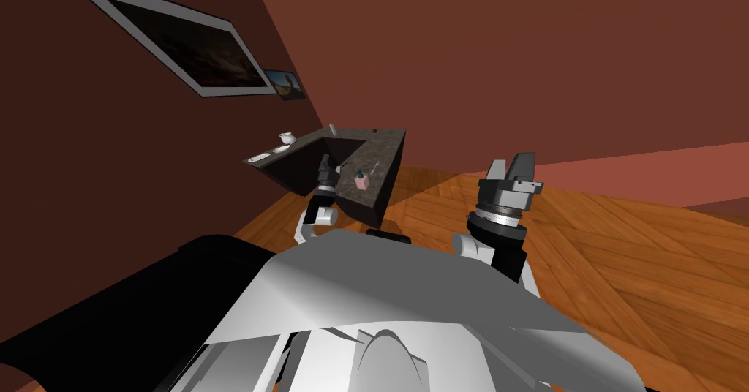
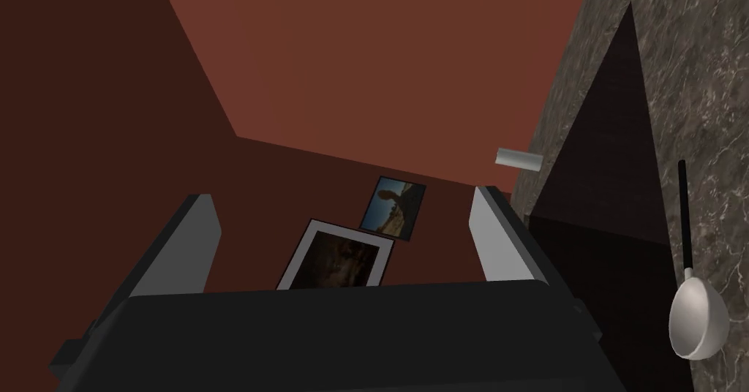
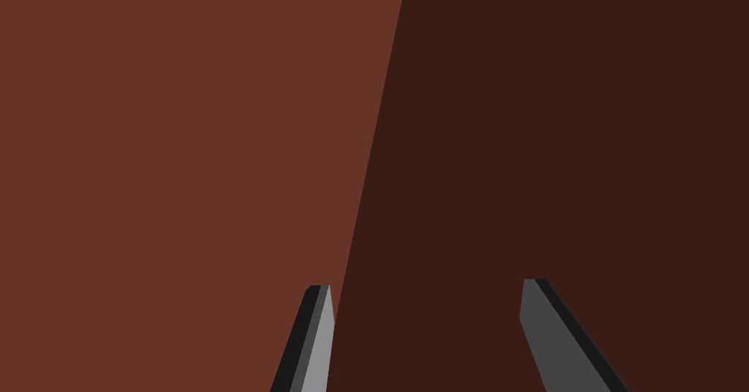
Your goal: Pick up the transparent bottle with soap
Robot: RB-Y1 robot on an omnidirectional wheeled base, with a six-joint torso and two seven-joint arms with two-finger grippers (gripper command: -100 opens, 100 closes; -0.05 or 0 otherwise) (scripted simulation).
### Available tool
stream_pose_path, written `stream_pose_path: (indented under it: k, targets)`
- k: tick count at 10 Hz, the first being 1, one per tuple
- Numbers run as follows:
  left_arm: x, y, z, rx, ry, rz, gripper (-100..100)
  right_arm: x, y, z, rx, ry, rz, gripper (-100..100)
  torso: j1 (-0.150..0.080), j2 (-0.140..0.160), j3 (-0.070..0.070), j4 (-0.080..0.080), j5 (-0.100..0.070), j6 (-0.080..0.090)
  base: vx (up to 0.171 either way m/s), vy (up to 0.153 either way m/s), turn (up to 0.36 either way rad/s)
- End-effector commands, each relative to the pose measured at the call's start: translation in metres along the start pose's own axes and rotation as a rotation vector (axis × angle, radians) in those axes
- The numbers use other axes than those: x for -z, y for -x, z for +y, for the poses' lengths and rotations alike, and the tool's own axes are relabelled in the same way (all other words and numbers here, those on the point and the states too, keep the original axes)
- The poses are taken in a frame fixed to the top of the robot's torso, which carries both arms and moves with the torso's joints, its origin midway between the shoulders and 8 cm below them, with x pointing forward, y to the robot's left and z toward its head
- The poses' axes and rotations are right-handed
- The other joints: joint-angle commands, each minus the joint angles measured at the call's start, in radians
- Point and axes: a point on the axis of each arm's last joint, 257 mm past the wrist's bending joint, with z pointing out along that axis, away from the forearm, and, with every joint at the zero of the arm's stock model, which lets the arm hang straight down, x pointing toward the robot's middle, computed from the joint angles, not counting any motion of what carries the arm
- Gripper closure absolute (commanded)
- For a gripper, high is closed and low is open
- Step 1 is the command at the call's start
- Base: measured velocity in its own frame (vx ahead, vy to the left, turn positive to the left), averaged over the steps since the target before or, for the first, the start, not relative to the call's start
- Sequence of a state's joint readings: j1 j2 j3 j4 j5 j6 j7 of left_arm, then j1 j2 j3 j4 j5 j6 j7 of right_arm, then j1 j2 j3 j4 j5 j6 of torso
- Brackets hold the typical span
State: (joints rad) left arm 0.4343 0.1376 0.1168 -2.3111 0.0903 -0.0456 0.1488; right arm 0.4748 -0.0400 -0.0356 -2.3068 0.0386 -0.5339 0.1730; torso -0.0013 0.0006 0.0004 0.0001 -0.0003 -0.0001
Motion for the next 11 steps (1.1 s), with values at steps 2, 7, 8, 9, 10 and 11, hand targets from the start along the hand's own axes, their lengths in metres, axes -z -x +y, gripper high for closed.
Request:
stream_pose_path:
  k: [2,7,8,9,10,11]
  targets:
    - [-0.004,0.006,0.017,0.022,0.061,-0.018,-100,0.0,0.0,0.0,0.0,0.0,0.0,0,0.0,0.0,0.0,0.0,0.0,0.0,-0.009,-0.017,-0.05]
    - [-0.005,0.014,0.043,0.059,0.156,-0.05,-100,0.0,0.0,0.0,0.0,0.0,0.0,0,0.0,0.0,0.0,0.0,0.0,0.0,-0.007,-0.019,-0.045]
    - [-0.005,0.016,0.05,0.069,0.182,-0.058,-100,0.0,0.0,0.0,0.0,0.0,0.0,0,0.001,0.0,0.0,0.0,0.0,0.0,-0.01,-0.015,-0.064]
    - [-0.005,0.018,0.057,0.079,0.206,-0.066,-100,0.0,0.0,0.0,0.0,0.0,0.0,0,0.001,0.0,0.0,0.0,0.0,0.0,-0.011,-0.022,-0.065]
    - [-0.005,0.02,0.064,0.09,0.232,-0.074,-100,0.0,0.0,0.0,0.0,0.0,0.0,0,0.0,0.0,0.0,0.0,0.0,0.0,-0.01,-0.026,-0.069]
    - [-0.004,0.022,0.072,0.1,0.26,-0.082,-100,0.0,0.0,0.0,0.0,0.0,0.0,0,0.0,0.0,0.0,0.0,0.0,0.0,-0.007,-0.029,-0.069]
